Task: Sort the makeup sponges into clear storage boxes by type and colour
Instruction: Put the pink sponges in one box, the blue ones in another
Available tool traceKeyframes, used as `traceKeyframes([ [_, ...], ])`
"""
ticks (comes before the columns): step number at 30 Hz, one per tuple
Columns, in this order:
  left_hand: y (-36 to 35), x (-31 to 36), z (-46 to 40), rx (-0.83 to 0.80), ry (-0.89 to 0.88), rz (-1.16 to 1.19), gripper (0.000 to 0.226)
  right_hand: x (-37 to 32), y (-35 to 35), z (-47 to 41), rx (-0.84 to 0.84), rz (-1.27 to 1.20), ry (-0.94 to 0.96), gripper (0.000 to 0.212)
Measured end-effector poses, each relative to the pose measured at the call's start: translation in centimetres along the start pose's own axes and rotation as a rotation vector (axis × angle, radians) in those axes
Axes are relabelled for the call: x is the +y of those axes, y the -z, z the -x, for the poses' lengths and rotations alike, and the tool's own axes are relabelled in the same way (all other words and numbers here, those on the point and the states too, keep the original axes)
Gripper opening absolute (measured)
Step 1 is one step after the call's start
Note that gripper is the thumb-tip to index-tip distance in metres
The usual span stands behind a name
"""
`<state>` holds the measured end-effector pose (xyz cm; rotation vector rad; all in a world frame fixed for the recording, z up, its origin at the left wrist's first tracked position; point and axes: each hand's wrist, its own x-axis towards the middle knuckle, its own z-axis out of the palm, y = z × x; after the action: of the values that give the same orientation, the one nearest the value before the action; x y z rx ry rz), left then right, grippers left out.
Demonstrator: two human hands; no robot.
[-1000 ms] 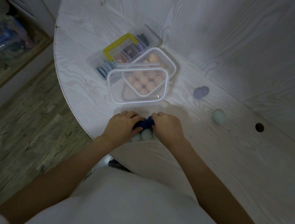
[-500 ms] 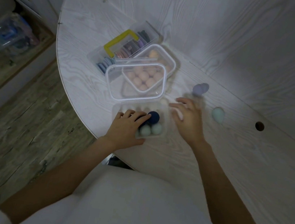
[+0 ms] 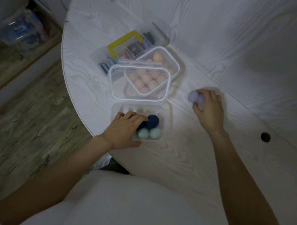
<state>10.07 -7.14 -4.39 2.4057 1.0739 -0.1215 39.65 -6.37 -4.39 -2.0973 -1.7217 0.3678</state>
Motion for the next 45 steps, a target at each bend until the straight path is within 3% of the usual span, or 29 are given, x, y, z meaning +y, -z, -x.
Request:
traceKeyframes([
  [5, -0.3, -0.4, 0.3, 0.05, -0.046, -0.025, 0.076, -8.2, -0.3, 5.5, -0.044, -0.327, -0.022, 0.038],
  [9, -0.6, -0.4, 0.6, 0.132, -0.102, -0.018, 0.073, -11.1, -2.8, 5.7, -0.072, -0.235, 0.211, 0.027],
  [11, -0.9, -0.4, 0.8, 0.166, -0.106, 0.01, 0.07, -11.1, -4.0, 5.3, -0.13, -0.18, 0.228, 0.023],
  [14, -1.2, -0.5, 1.1, 0.187, -0.104, 0.091, 0.062, -10.6, -5.2, 5.2, -0.16, -0.082, 0.24, 0.04],
  [18, -1.4, -0.5, 1.3, 0.245, -0.07, 0.193, 0.065, -11.2, -5.7, 6.3, -0.222, 0.093, 0.394, 0.025],
  [25, -1.2, -0.3, 1.5, 0.247, -0.081, 0.123, 0.072, -12.9, -5.9, 4.9, -0.326, 0.435, 0.293, 0.005],
  [27, -1.3, -0.3, 1.5, 0.239, -0.08, 0.128, 0.073, -13.2, -5.5, 4.8, -0.349, 0.515, 0.253, 0.01],
  [30, -1.3, -0.5, 1.3, 0.231, -0.067, 0.146, 0.074, -12.3, -4.6, 5.3, -0.183, 0.411, 0.221, 0.027],
  [33, -1.2, -0.4, 0.8, 0.212, -0.069, 0.147, 0.072, -9.9, -2.8, 6.8, 0.047, 0.181, 0.165, 0.017],
  [37, -1.0, -0.5, 0.3, 0.2, -0.078, 0.111, 0.073, -4.5, -0.2, 8.7, 0.24, 0.105, -0.104, 0.018],
  [42, -0.5, -0.9, 0.7, 0.233, -0.099, -0.036, 0.085, 2.2, -0.3, 8.2, 0.009, 0.241, -0.459, 0.034],
  [45, 0.0, -1.4, 1.4, 0.282, -0.045, -0.089, 0.083, 3.0, -0.1, 8.1, -0.019, 0.197, -0.469, 0.034],
])
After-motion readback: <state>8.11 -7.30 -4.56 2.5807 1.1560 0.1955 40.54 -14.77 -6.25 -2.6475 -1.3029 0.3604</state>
